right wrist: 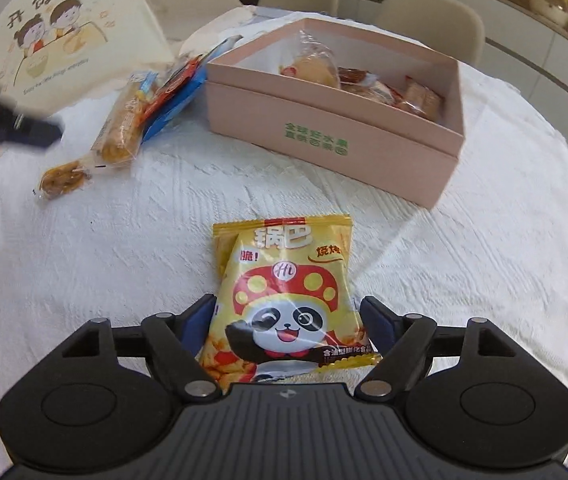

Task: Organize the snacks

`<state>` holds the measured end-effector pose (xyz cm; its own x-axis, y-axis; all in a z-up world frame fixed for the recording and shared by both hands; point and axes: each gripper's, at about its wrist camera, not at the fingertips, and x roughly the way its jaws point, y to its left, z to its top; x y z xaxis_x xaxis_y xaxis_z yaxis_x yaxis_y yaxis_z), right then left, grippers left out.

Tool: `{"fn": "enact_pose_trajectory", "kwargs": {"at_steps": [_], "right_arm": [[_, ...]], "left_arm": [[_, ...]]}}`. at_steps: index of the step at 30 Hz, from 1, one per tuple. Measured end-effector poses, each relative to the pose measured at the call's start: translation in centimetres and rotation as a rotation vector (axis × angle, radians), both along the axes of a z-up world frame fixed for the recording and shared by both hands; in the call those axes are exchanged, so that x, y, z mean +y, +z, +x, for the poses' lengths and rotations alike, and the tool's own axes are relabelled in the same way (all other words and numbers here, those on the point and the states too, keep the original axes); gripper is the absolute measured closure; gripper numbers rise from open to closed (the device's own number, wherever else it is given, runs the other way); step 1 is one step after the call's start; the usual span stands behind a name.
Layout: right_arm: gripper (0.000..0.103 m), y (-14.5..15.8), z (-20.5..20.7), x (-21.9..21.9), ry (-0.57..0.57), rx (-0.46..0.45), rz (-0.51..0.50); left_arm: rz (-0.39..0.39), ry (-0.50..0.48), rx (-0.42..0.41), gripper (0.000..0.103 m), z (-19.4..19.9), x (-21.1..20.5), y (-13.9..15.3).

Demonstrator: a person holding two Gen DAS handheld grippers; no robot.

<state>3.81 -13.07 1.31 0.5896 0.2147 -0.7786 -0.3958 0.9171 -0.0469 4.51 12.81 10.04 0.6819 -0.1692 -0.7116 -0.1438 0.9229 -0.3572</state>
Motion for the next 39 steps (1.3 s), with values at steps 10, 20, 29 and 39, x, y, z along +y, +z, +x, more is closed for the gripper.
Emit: {"fn": "enact_pose_trajectory", "kwargs": {"at_steps": [10,20,29,39], "right_arm": [[0.026,5.6,4.6,5.0,0.112,-0.031,0.205],[0.030,9.8,17.4,18.0,0.286,0.081,0.131],[0.048,3.9,23.3,21.2,0.233,0.174,0.021],[0.066,2.0,15.9,19.1,0.330,0.449,0.250]], "left_arm": [[0.089,0.003,0.067,0.076,2.6,0.1,-3.0],[-0.267,0.094,0.043,0.076,3.8,6.2,-5.4],[-0.425,0.161,0.007,0.069,4.8,9.5,-8.5],[-0.445,0.142,0.091,0.070,-0.3,10.5,-7.8]]}}
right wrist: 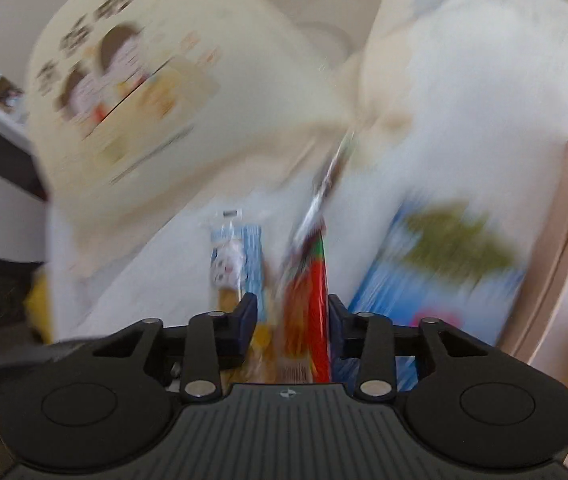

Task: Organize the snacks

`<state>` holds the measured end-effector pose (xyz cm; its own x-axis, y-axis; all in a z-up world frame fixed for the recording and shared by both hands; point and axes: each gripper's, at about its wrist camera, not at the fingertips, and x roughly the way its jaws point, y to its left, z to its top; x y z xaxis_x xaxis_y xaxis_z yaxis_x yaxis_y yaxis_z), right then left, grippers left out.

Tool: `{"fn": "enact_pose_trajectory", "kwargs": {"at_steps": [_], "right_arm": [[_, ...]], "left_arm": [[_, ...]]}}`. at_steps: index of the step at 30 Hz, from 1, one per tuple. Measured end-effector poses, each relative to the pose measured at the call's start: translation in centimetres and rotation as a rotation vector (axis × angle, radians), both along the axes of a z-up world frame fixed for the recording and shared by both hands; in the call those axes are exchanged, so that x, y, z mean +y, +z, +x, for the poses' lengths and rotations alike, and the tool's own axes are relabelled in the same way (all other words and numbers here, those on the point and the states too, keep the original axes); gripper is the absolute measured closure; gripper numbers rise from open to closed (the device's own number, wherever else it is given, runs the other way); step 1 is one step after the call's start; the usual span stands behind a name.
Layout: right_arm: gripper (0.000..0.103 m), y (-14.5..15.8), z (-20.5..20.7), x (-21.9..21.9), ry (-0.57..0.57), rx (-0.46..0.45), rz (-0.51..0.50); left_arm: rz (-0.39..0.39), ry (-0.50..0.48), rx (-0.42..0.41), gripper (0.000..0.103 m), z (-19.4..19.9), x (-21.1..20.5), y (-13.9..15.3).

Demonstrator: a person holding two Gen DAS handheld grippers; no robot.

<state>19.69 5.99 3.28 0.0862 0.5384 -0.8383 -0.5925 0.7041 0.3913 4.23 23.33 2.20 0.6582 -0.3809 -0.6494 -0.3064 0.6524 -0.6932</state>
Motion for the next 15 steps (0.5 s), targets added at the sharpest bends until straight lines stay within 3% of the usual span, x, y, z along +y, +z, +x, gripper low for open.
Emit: {"fn": "enact_pose_trajectory", "kwargs": {"at_steps": [2,4,6,8,12,15], "right_arm": [[0.066,-0.1,-1.7,-0.6,0.023,-0.013,-0.008],[0.066,0.9,-3.5,-1.4,0.031,-0.096,-0.046],[0.056,2.3,-5.0,-3.1,0.007,-0.165,-0.044],[0.042,3.4,-6.3,-5.5,-0.050,-0.195,-0.010],[0.037,3.7,-7.2,-9.9,-0.213,-0.239,-0.010],[0.037,2.3,-6.0,-11.7,-0.345,-0.186,0.013]], "left_arm": [[0.007,-0.003,0.015,0.070,-1.2,-0.1,0.4],[0.054,0.011,0.015,0.070,-2.1,-0.1,1.1],[0.104,0.047,-0.009,0.070,-2.6,-0.1,2.4],[0.140,0.075,-0.058,0.070,-2.5,0.0,4.0],[0.180,0.054,-0.107,0.070,0.5,-0.7,6.3],[0.215,0.002,-0.118,0.070,4.1,-2.1,7.1]]}}
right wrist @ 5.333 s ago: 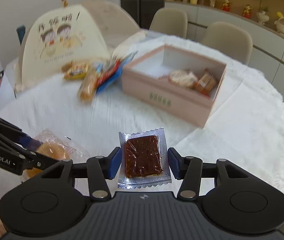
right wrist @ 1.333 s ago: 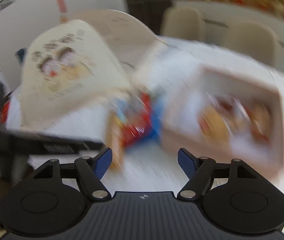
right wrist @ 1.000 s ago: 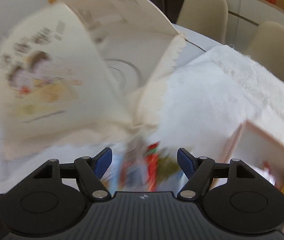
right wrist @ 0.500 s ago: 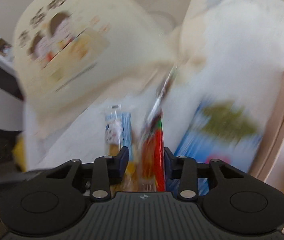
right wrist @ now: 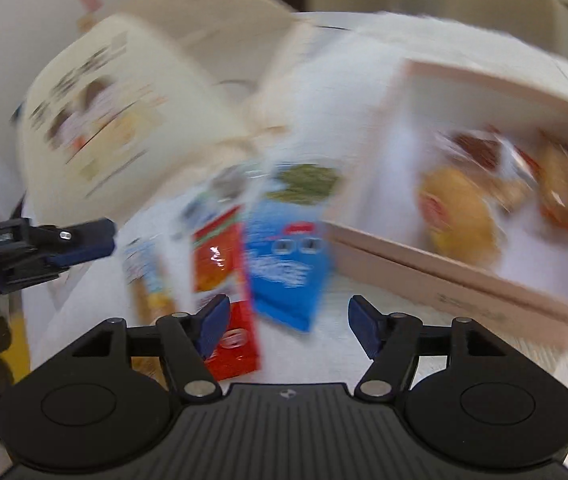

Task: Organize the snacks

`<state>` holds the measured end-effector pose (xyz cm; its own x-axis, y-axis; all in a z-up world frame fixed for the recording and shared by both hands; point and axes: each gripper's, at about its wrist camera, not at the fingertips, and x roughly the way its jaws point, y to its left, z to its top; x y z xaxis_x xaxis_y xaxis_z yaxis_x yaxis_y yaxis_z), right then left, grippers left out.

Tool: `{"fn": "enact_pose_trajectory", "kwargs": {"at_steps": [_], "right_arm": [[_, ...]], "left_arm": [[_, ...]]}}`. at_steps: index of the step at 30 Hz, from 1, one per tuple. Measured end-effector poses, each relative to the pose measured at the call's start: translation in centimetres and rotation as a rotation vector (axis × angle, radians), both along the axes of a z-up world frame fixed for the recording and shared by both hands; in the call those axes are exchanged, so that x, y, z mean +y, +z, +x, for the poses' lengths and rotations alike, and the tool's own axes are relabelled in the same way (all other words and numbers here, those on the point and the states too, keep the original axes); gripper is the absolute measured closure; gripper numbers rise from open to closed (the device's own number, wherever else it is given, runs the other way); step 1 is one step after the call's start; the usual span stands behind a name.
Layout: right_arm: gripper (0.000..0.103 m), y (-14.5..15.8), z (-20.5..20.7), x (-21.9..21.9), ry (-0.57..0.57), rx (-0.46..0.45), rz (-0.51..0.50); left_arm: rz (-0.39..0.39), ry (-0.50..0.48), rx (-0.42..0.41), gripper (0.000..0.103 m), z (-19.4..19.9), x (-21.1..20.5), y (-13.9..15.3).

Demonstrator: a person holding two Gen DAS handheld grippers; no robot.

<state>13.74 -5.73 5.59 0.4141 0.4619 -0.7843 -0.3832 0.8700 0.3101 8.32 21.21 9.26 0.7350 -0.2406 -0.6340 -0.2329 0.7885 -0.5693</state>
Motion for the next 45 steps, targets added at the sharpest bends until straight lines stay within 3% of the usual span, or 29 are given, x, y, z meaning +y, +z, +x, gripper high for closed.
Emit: {"fn": "enact_pose_trajectory", "kwargs": {"at_steps": [3,8,12,17,20,23,25,26,29,30,33,35,39,42,43,45], "right_arm": [[0.037,-1.8,1.1,-0.2,-0.066,0.002,0.008],[0.037,-2.9,0.2,1.2,-0.034,-0.046,-0.052],[0.033,-2.7,-1.0,1.3,0.002,-0.110,-0.138],[0.030,-2.2,-2.0,1.0,0.019,-0.122,-0.153],[0.027,-2.1,-2.1,0.8,-0.005,-0.082,-0.084],[0.027,-2.5,-2.3,1.4,0.005,-0.010,-0.027],[0.027,-3.0,-2.8,2.3,0.032,0.023,-0.023],[0.026,-3.3,-3.1,2.8,0.049,0.023,-0.041],[0.024,-3.6,-4.8,4.2,0.098,-0.054,-0.142],[0.024,-3.5,-4.8,4.5,0.110,-0.070,-0.159],[0.022,-3.6,-5.5,4.8,0.130,-0.082,-0.170],[0.019,-3.7,-5.7,4.5,0.122,-0.077,-0.167],[0.016,-4.1,-6.4,3.3,0.096,-0.093,-0.124],[0.005,-4.3,-7.0,3.2,0.109,-0.098,-0.115],[0.000,-4.4,-7.3,3.3,0.123,-0.095,-0.119],[0.000,-4.5,-7.9,3.7,0.140,-0.109,-0.154]], "left_arm": [[0.015,-0.063,0.028,0.070,4.7,-1.4,-0.6],[0.084,-0.127,0.069,0.070,13.0,-3.3,-3.3],[0.100,-0.232,0.141,0.079,16.7,-4.6,-6.0],[0.033,-0.331,0.164,0.080,13.4,-4.8,-6.3],[-0.039,-0.306,0.190,0.080,9.8,-4.2,-6.6],[-0.164,-0.268,0.224,0.080,6.2,-3.1,-7.4],[-0.234,-0.223,0.227,0.080,3.9,-1.9,-7.7],[-0.226,-0.202,0.209,0.080,2.9,-1.4,-7.4],[-0.071,-0.153,0.116,0.079,1.8,-0.2,-4.8],[0.027,-0.151,0.090,0.079,2.1,-0.1,-3.7],[0.417,-0.222,0.066,0.076,4.0,-1.5,-2.2],[0.555,-0.283,0.092,0.076,5.8,-2.1,-2.6],[0.603,-0.375,0.128,0.074,8.6,-2.3,-3.9],[0.612,-0.427,0.127,0.069,9.8,-3.6,-4.2],[0.613,-0.440,0.135,0.067,10.5,-4.1,-4.2],[0.627,-0.464,0.145,0.053,10.9,-4.6,-4.2]]}}
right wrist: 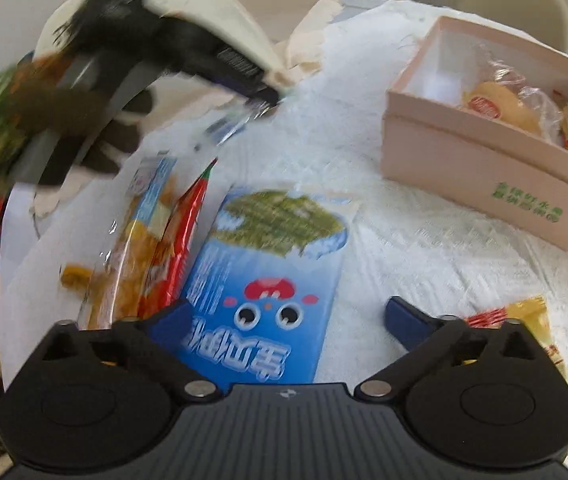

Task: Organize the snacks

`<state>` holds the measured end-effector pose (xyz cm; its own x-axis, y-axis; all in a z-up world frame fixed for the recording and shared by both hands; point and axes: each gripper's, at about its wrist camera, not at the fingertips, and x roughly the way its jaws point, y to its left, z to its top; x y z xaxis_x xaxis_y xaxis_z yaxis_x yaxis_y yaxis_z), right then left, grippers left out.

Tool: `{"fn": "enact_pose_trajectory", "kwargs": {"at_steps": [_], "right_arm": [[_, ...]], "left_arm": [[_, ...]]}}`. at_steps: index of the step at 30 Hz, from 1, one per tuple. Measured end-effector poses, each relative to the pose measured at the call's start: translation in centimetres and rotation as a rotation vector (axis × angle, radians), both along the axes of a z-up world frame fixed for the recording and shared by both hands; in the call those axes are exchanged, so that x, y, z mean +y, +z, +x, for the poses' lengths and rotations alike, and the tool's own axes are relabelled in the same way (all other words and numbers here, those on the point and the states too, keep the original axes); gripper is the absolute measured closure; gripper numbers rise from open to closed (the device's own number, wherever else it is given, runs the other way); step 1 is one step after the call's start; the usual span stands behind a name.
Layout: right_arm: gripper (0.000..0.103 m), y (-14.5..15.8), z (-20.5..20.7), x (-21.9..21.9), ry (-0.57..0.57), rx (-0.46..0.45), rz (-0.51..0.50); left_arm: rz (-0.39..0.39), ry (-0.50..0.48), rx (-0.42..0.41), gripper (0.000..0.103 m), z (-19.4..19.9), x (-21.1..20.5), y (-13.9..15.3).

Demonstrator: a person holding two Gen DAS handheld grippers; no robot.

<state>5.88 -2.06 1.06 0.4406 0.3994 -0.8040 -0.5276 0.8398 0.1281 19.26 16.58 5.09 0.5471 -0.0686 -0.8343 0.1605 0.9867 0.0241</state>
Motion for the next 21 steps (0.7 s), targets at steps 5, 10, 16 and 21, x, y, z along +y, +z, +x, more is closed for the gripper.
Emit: {"fn": "enact_pose_trajectory", "kwargs": {"at_steps": [5,10,16,21], "right_arm": [[0.001,0.2,-0.8,0.6,0.080,0.024,-0.077],[0.007,2.3,-2.0,-3.0,0.047,0.010,-0.042],[0.007,4.9,-4.4,-8.5,0.011,-0.130,-0.099],[0.007,5.0,-3.8,-11.3,-0.017,-0.177,-0.144]], "left_arm": [[0.052,-0.019,0.037,0.032,0.9,-0.9,-0.9],[-0.100,0.118,0.055,0.045,1.2,1.6,-1.1],[-0.251,0.181,0.024,0.086,-1.8,2.7,0.1],[-0.320,0.133,-0.029,0.085,-7.5,-0.4,3.2]]}}
